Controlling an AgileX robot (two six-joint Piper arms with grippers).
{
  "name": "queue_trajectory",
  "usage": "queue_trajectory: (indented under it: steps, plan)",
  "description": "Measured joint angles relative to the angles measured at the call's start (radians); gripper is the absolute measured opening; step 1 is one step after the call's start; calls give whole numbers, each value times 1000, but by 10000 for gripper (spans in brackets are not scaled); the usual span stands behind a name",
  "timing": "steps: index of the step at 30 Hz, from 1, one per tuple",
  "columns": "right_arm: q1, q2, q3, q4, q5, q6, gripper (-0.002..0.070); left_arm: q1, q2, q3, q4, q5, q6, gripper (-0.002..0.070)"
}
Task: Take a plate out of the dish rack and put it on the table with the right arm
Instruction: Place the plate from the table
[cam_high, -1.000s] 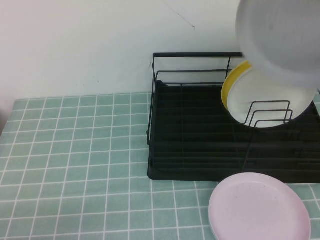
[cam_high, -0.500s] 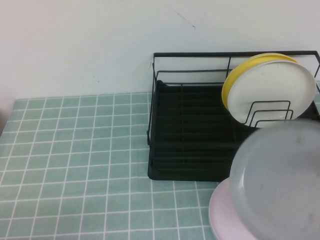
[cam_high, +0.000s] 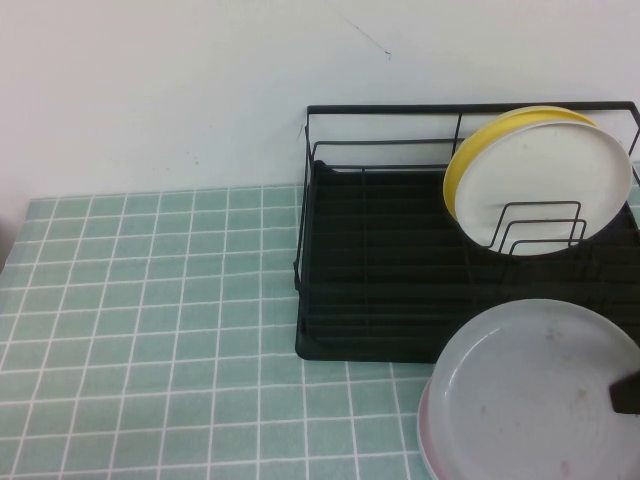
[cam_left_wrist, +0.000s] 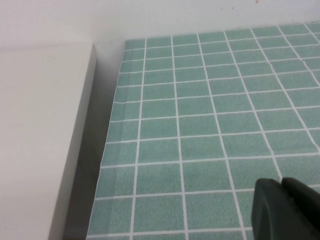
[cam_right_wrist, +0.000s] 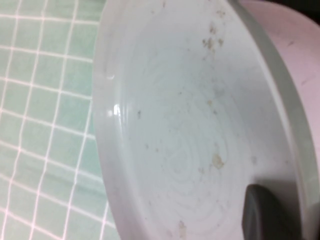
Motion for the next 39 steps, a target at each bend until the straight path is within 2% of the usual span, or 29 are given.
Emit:
queue_trajectory:
  steps: [13,29,31,36,39]
  plan:
    - [0,141,0,125,-52,-129,100,0,0,0,0,0,0,-3]
    - [0,204,0,134,-67,-177,102,0,0,0,0,0,2,-3]
    - [0,204,0,134,-67,-177,120,0,0,0,0,0,2,-3]
    - [0,204,0,92,-78,-137,240,0,0,0,0,0,2,-3]
    - [0,204,0,53,-92,-107,272,0,0,0,0,0,2,-3]
